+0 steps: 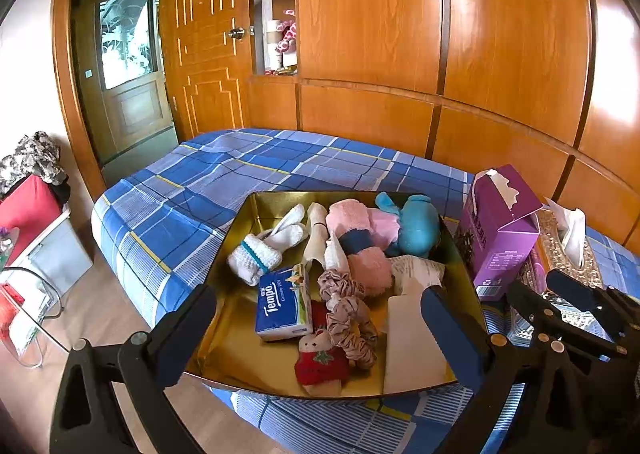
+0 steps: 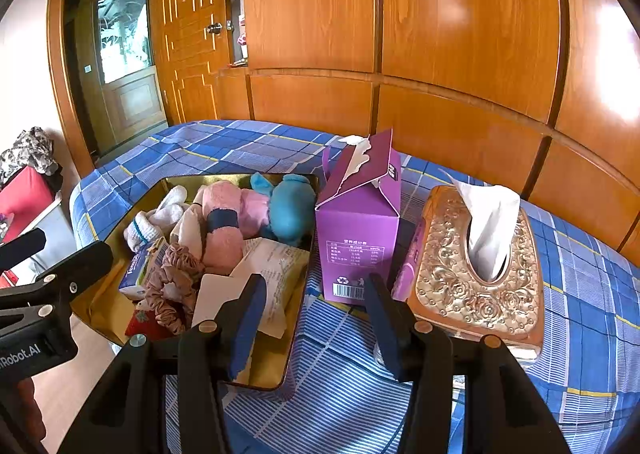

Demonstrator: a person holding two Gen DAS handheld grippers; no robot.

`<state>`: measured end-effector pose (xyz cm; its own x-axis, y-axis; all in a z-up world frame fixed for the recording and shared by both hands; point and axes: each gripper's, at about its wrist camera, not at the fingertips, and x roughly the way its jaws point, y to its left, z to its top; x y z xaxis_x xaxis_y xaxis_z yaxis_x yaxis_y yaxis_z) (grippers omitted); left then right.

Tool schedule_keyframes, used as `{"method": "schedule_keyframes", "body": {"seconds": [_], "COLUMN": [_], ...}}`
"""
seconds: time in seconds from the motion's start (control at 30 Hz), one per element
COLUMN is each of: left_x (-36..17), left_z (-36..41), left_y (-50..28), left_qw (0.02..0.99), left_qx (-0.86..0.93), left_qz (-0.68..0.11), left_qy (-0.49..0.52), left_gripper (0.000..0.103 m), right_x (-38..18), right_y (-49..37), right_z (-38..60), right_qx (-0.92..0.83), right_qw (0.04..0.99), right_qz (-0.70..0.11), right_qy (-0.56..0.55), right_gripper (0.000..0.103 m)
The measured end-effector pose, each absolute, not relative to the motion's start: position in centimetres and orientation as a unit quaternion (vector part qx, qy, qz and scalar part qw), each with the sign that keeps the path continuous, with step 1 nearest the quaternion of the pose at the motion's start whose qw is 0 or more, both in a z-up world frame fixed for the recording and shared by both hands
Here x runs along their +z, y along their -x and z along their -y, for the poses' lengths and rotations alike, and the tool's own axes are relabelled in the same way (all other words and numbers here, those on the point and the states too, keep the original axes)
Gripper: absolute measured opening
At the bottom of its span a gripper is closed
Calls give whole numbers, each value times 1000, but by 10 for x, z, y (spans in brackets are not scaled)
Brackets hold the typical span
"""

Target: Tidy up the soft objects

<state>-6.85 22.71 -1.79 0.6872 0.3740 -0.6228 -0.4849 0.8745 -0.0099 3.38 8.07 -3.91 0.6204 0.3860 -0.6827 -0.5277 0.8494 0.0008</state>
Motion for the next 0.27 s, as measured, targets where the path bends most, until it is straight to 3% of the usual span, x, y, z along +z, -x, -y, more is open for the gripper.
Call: {"method": "schedule_keyframes", "body": {"seconds": [0.27], "left_x": [-16], "left_z": [-227], "left_y": [71], "left_qw": [919], "left_qx": [228], "left_qz": [-308], "left_qy": [88], "left_gripper": [102], "right_x": [-35], "right_y": [-32], "right_z": [-79], "right_qx": [253], "right_qw": [899], "right_qz": [-343], "right_qy": [103], "right_gripper": [52]}}
